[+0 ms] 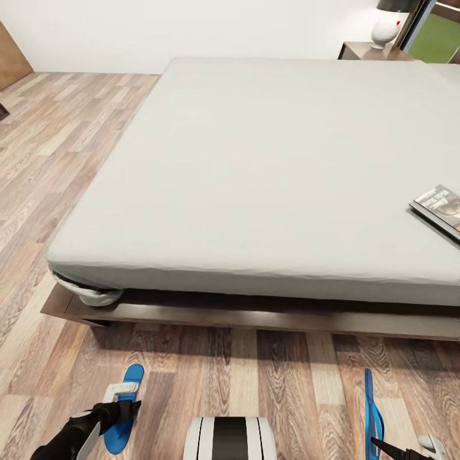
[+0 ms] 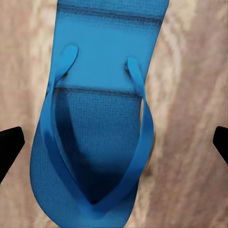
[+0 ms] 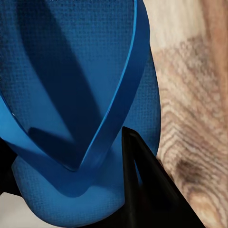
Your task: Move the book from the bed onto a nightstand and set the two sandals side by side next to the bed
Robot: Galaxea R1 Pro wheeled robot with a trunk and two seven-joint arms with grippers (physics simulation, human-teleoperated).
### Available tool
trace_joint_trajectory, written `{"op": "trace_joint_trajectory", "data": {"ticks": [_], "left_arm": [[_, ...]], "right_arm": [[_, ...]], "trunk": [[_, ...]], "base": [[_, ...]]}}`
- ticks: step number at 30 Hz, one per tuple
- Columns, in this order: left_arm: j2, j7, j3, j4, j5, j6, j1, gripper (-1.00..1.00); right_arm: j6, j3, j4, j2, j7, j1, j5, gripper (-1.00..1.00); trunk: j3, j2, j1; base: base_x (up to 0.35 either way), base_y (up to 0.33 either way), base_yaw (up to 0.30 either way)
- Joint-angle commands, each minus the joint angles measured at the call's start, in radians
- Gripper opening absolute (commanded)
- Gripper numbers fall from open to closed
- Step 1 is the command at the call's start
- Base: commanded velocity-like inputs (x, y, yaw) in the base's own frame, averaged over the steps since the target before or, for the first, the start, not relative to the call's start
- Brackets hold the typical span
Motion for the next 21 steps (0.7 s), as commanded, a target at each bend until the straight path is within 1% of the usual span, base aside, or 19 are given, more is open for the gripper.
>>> {"op": "trace_joint_trajectory", "data": {"ticks": [1, 2, 3, 4, 5, 6, 8, 9, 10, 11, 12, 13, 15, 16, 19, 21], "left_arm": [[0.006, -0.021, 0.009, -0.002, -0.009, 0.006, 0.000, 1.00], [0.011, -0.031, 0.009, -0.002, -0.009, 0.006, 0.000, 1.00], [0.024, -0.064, 0.009, -0.003, -0.007, 0.007, 0.000, 1.00], [0.038, -0.116, 0.010, -0.003, -0.006, 0.008, 0.000, 1.00], [0.053, -0.188, 0.010, -0.003, -0.005, 0.008, 0.000, 1.00], [0.061, -0.231, 0.011, -0.003, -0.005, 0.009, 0.000, 1.00], [0.088, -0.427, 0.012, -0.003, -0.007, 0.010, 0.000, 1.00], [0.096, -0.475, 0.012, -0.003, -0.007, 0.010, 0.000, 1.00], [0.114, -0.569, 0.011, -0.003, -0.008, 0.011, 0.000, 1.00], [0.142, -0.690, 0.011, -0.003, -0.008, 0.011, 0.000, 1.00], [0.158, -0.755, 0.011, -0.003, -0.008, 0.011, 0.000, 1.00], [0.171, -0.806, 0.011, -0.003, -0.008, 0.011, 0.000, 1.00], [0.188, -0.877, 0.011, -0.002, -0.007, 0.011, 0.000, 1.00], [0.192, -0.895, 0.010, 0.012, -0.006, 0.008, 0.000, 1.00], [0.194, -0.902, 0.010, 0.073, -0.007, 0.004, 0.000, 1.00], [0.191, -0.897, 0.010, 0.092, -0.007, 0.001, 0.000, 1.00]], "right_arm": [[0.006, -0.002, 0.001, 0.000, 0.005, -0.001, -0.001, -1.00], [0.006, -0.002, 0.001, 0.000, 0.005, -0.001, -0.001, -1.00], [0.006, -0.002, 0.001, 0.000, 0.005, -0.001, -0.001, -1.00], [0.006, -0.002, 0.002, 0.000, 0.005, -0.001, -0.001, -1.00], [0.006, -0.002, 0.001, 0.000, 0.005, -0.001, -0.001, -1.00], [0.006, -0.002, 0.001, 0.000, 0.005, -0.001, -0.001, -1.00], [0.006, -0.002, 0.001, 0.000, 0.005, -0.001, -0.001, -1.00], [0.006, -0.002, 0.002, 0.000, 0.005, -0.001, -0.001, -1.00], [0.006, -0.002, 0.001, 0.000, 0.005, -0.001, -0.001, -1.00], [0.006, -0.002, 0.002, 0.000, 0.004, -0.001, -0.001, -1.00], [0.006, -0.002, 0.001, 0.000, 0.003, -0.001, -0.001, -1.00], [0.006, -0.002, 0.002, 0.000, 0.002, -0.001, -0.001, -1.00], [0.004, -0.002, 0.001, 0.000, -0.001, -0.001, -0.001, -1.00], [0.001, -0.002, 0.001, 0.000, -0.004, -0.001, -0.001, -1.00], [-0.002, -0.003, 0.001, 0.000, -0.008, -0.001, -0.001, -1.00], [-0.003, -0.001, 0.001, 0.000, -0.027, -0.001, 0.000, -1.00]], "trunk": [[-0.001, 0.000, 0.000], [-0.001, 0.000, 0.000], [-0.001, 0.000, 0.000], [-0.001, 0.000, 0.000], [-0.001, 0.000, 0.000], [-0.001, 0.000, 0.000], [-0.001, 0.000, 0.000], [-0.001, 0.000, 0.000], [-0.001, 0.000, 0.000], [-0.001, 0.000, 0.000], [-0.001, 0.000, 0.000], [-0.001, 0.000, 0.000], [-0.001, 0.000, 0.000], [-0.001, 0.000, 0.000], [-0.001, 0.000, 0.000], [-0.001, 0.000, 0.000]], "base": [[0.000, 0.000, 0.000], [0.000, 0.000, 0.000], [0.000, 0.000, 0.000], [0.000, 0.000, 0.000], [0.000, 0.000, 0.000], [0.000, 0.000, 0.000], [0.000, 0.000, 0.000], [0.000, 0.000, 0.000], [0.000, 0.000, 0.000], [0.000, 0.000, 0.000], [0.000, 0.000, 0.000], [0.000, 0.000, 0.000], [0.000, 0.000, 0.000], [0.000, 0.000, 0.000], [0.000, 0.000, 0.000], [0.000, 0.000, 0.000]]}}
